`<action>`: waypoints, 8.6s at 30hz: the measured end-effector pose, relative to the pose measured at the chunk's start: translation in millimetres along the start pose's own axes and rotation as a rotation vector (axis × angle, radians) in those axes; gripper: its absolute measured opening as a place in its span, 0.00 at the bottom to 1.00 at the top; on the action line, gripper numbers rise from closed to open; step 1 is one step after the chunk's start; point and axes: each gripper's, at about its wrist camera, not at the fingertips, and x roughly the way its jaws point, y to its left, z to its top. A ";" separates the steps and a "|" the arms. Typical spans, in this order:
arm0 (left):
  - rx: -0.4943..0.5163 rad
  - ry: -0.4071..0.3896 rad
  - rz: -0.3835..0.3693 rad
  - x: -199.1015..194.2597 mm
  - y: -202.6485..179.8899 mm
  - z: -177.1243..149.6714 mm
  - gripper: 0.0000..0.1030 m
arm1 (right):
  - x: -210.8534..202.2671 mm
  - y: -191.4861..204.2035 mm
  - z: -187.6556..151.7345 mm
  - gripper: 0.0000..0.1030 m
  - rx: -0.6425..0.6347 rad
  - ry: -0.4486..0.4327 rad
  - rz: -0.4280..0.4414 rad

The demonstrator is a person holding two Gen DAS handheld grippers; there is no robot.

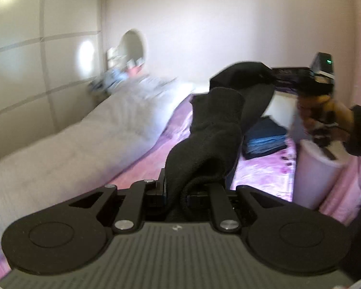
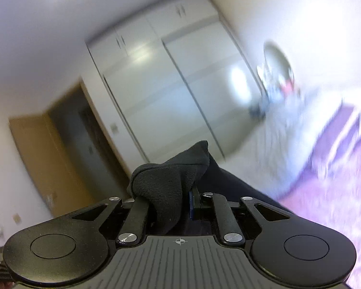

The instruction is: Fold clothes

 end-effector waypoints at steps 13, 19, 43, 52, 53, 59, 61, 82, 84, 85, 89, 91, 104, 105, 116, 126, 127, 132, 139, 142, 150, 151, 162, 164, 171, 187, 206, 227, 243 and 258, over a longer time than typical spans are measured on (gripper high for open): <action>-0.292 0.135 0.024 172.5 145.6 12.7 0.38 | 138.8 -52.6 40.1 0.11 -0.088 0.019 0.004; -0.700 0.412 0.291 314.7 204.0 -124.7 0.48 | 318.8 -175.2 -97.5 0.66 -0.100 0.438 -0.187; -0.767 0.726 0.303 212.8 196.3 -304.1 0.02 | 155.1 -242.4 -289.4 0.70 -0.001 0.887 -0.562; -0.727 0.846 0.742 81.8 321.2 -356.3 0.21 | 159.1 -200.3 -300.1 0.70 -0.010 0.915 -0.614; -0.699 0.843 0.766 85.4 319.4 -356.0 0.22 | 160.8 -197.7 -300.8 0.70 -0.016 0.922 -0.618; -0.643 0.696 0.515 158.3 236.1 -325.5 0.35 | 153.5 -205.3 -285.0 0.70 -0.111 0.960 -0.605; -0.657 0.670 0.373 188.9 189.2 -316.4 0.42 | 147.7 -218.7 -280.8 0.70 -0.160 0.994 -0.585; 0.031 0.807 0.079 355.6 -179.9 -269.7 0.03 | 146.3 -322.5 -268.2 0.70 -0.428 1.151 -0.079; -0.013 0.821 0.151 324.0 -152.7 -262.0 0.03 | 143.7 -304.4 -275.1 0.70 -0.579 1.144 0.053; -0.033 0.822 0.178 305.8 -138.4 -260.2 0.02 | 142.3 -295.5 -278.7 0.70 -0.638 1.140 0.114; -0.065 0.855 0.230 253.5 -98.3 -266.1 0.02 | 145.8 -279.3 -294.2 0.70 -0.570 1.154 0.219; -0.070 0.867 0.235 236.4 -86.2 -270.6 0.02 | 153.8 -287.3 -297.6 0.70 -0.387 1.145 0.195; -0.043 0.885 0.256 221.5 -53.7 -289.7 0.03 | 189.3 -345.8 -297.5 0.70 0.005 0.880 -0.091; -0.050 0.892 0.266 220.6 -50.0 -292.6 0.03 | 193.1 -349.8 -296.6 0.70 0.020 0.879 -0.084; -0.005 0.887 0.203 223.1 -56.1 -293.1 0.03 | 211.9 -349.4 -285.7 0.05 -0.132 1.069 -0.033; 0.033 0.937 -0.068 214.4 -156.0 -293.1 0.03 | 70.7 -351.3 -223.5 0.04 -0.288 1.301 -0.238; 0.009 0.964 -0.071 219.4 -162.1 -302.7 0.03 | 60.4 -356.7 -229.4 0.05 -0.268 1.331 -0.261; -0.100 1.041 -0.088 217.8 -164.4 -315.4 0.13 | 63.3 -366.4 -253.4 0.12 -0.247 1.393 -0.308; -0.245 0.993 0.131 196.4 -81.5 -288.3 0.23 | 144.0 -342.7 -199.0 0.43 -0.413 1.166 -0.148; -0.257 0.923 0.267 218.5 -26.6 -275.9 0.26 | 206.1 -339.0 -178.2 0.45 -0.429 1.062 -0.042; -0.310 0.714 0.414 324.6 151.4 -271.5 0.39 | 358.5 -320.2 -214.3 0.49 -0.563 0.994 0.106; -0.323 0.692 0.414 338.3 171.5 -273.8 0.40 | 368.5 -318.1 -223.0 0.51 -0.575 0.991 0.109; -0.406 0.625 0.318 409.5 258.9 -302.8 0.02 | 489.3 -330.1 -313.4 0.12 -0.622 1.114 0.103; -0.369 0.610 0.347 398.5 257.1 -293.2 0.01 | 486.1 -323.3 -313.9 0.06 -0.637 1.103 0.085; -0.346 0.555 0.473 373.1 316.4 -267.7 0.02 | 524.2 -278.5 -284.7 0.05 -0.737 0.966 0.149; -0.373 0.521 0.697 374.9 302.9 -236.7 0.24 | 451.5 -371.8 -209.5 0.52 -0.476 0.752 -0.156; -0.154 0.581 0.118 563.8 59.5 -164.7 0.25 | 272.3 -453.5 -177.4 0.09 -0.461 0.921 -0.263; -0.179 0.590 0.035 586.7 11.1 -152.5 0.26 | 211.9 -499.7 -173.9 0.79 -0.329 0.806 -0.437; 0.072 0.564 -0.019 645.3 -45.4 -158.9 0.27 | 319.7 -593.7 -136.5 0.80 -0.649 0.928 -0.387; 0.063 0.546 -0.041 677.5 -44.7 -144.9 0.28 | 329.2 -613.3 -71.0 0.40 -0.582 0.701 -0.623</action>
